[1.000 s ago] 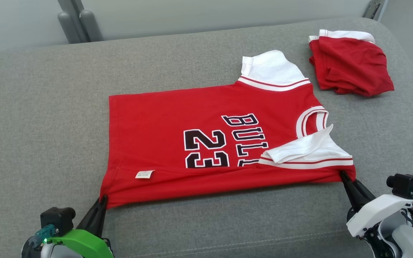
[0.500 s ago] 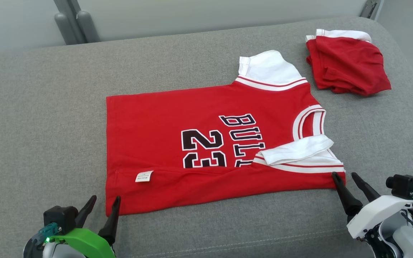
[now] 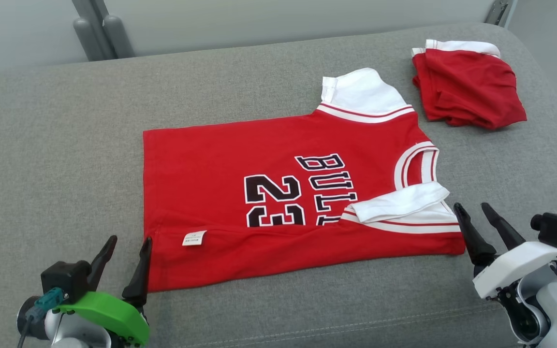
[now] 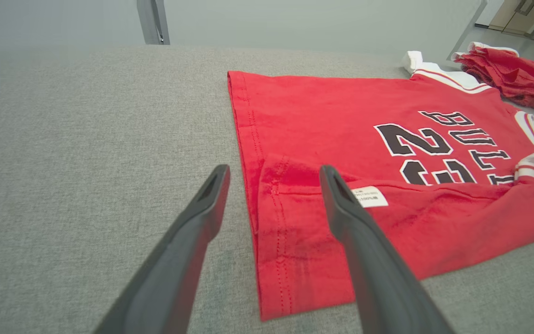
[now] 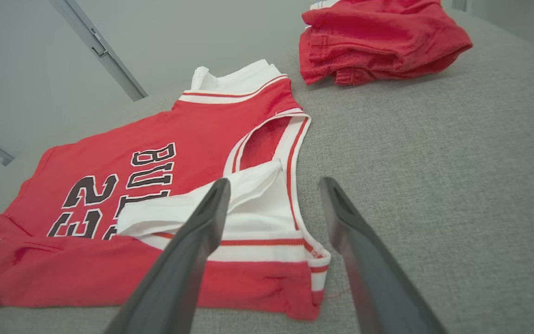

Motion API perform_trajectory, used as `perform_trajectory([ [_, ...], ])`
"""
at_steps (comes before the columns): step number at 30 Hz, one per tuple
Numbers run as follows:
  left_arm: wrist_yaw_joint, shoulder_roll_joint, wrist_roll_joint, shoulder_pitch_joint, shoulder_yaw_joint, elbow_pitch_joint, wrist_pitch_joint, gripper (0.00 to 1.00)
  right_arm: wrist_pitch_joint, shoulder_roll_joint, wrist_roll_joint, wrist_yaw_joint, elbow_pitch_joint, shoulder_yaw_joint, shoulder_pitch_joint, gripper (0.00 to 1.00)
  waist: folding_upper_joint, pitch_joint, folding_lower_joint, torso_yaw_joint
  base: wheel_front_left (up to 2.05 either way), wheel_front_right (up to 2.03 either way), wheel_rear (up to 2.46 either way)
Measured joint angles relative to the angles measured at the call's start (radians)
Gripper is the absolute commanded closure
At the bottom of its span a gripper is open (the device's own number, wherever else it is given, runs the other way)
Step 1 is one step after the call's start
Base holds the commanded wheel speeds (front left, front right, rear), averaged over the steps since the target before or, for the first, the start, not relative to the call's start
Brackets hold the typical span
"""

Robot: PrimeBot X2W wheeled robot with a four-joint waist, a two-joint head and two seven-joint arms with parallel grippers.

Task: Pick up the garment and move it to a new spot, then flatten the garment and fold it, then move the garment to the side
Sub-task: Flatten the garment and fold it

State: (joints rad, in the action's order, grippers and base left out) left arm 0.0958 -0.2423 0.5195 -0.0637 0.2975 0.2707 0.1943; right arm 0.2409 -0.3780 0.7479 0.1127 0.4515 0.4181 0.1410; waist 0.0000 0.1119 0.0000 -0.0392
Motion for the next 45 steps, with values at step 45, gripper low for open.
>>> perform_trajectory([
  [45, -0.069, 0.070, -0.061, -0.060, -0.053, -0.083, 0.054, 0.00, 0.011, 0.067, -0.265, -0.081, -0.296, -0.153, -0.019, 0.00, 0.0000, -0.033, 0.0000, -0.026, 0.00, 0.00, 0.00],
])
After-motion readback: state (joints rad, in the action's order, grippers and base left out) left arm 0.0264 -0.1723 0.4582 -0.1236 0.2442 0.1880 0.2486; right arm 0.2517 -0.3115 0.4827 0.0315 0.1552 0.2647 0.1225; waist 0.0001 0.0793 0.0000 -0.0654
